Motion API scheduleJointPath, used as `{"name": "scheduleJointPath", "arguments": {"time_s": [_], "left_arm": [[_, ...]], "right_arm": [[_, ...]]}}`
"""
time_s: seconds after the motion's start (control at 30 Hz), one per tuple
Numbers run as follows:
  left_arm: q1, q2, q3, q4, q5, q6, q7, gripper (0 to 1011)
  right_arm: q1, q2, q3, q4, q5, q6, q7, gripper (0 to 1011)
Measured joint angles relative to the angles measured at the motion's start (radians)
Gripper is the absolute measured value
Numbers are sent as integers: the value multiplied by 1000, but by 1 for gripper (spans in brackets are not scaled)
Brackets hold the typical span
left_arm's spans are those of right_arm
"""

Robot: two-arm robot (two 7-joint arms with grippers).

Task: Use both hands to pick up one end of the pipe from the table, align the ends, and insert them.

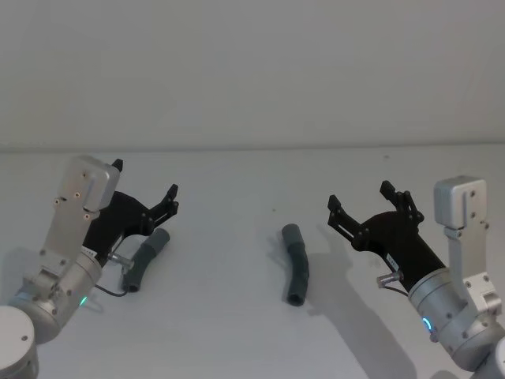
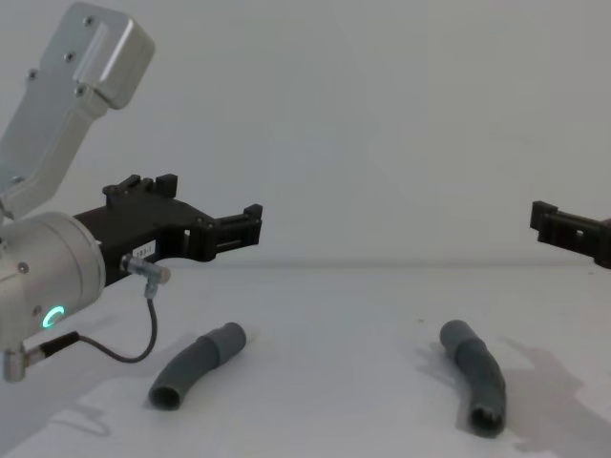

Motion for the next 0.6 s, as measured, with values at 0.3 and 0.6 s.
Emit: {"name": "scheduleJointPath", "arguments": {"time_s": [0.3, 0.6], "left_arm": [[0, 0, 0, 0, 0, 0, 0, 1001], [0, 0, 0, 0, 0, 0, 0, 1001]], "right_arm": [[0, 0, 0, 0, 0, 0, 0, 1002], [0, 0, 0, 0, 0, 0, 0, 1002]]}}
